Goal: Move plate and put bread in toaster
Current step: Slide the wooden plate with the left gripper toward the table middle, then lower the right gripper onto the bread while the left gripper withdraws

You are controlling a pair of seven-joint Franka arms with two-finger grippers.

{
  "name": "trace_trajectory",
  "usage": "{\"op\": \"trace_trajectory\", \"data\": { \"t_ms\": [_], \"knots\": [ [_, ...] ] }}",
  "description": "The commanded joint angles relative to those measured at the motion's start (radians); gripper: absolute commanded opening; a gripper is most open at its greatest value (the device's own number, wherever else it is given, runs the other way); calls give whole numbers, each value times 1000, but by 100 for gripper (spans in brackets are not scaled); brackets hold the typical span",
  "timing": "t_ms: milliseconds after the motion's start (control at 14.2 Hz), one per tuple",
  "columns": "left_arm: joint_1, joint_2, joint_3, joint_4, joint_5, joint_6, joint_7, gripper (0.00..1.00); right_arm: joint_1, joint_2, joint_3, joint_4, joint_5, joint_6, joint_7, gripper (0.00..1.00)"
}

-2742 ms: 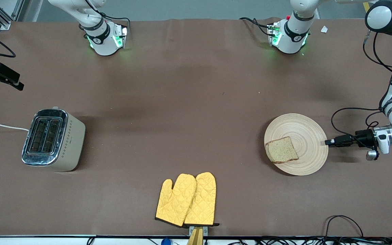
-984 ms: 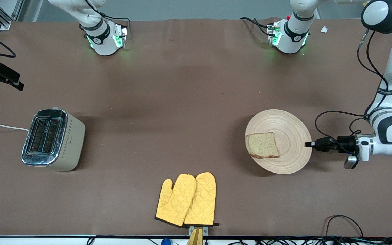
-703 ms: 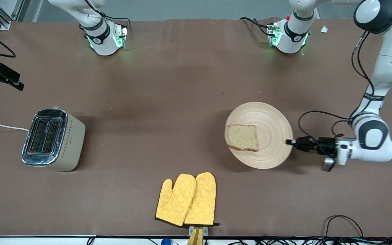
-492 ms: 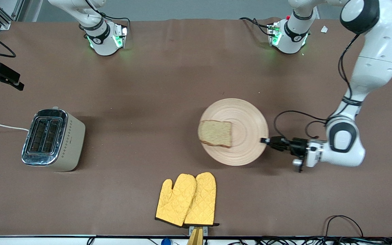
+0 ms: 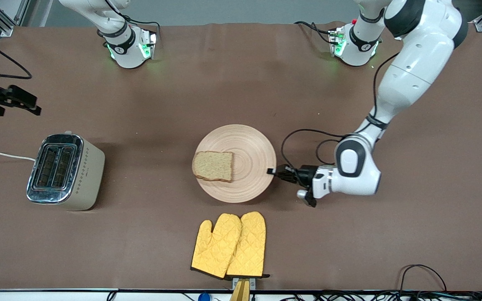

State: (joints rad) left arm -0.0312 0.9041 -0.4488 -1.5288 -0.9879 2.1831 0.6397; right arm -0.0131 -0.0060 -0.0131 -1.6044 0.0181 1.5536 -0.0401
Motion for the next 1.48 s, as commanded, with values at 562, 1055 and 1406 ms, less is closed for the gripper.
{"op": "trace_trajectory", "data": {
  "t_ms": [562,1055,1406],
  "knots": [
    [-113,85,4,16,-84,110,18,1,182,204,1,-167,3,371,147,100],
    [-72,9,22,18,-51,119,-113,100,333,337,2,-262,6,655,376,100],
    [52,-88,18,15,78,71,-262,100,433,428,1,-273,6,752,454,100]
  ]
}}
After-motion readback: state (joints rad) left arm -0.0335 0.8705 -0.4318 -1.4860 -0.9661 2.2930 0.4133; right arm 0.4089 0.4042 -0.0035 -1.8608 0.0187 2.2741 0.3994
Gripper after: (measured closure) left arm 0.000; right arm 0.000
